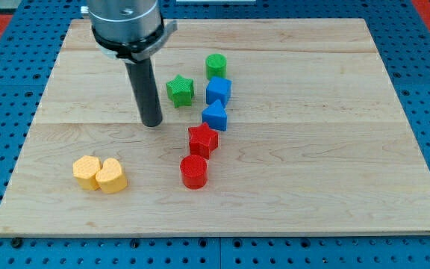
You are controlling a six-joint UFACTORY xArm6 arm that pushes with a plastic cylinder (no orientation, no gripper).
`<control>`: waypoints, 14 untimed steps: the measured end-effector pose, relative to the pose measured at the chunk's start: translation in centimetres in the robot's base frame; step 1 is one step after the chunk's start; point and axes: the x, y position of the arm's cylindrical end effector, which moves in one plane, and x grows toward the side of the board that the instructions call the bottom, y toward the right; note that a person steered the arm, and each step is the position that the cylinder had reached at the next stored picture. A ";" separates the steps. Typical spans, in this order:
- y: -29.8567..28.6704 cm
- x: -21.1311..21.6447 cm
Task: Move the green star to the top of the green circle
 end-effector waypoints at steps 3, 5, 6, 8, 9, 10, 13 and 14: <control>2.4 -8.0; 0.9 -11.2; 0.2 -13.7; 0.3 -15.5; 4.2 -16.5; 1.4 -17.4; 6.2 -17.7; 3.6 -17.7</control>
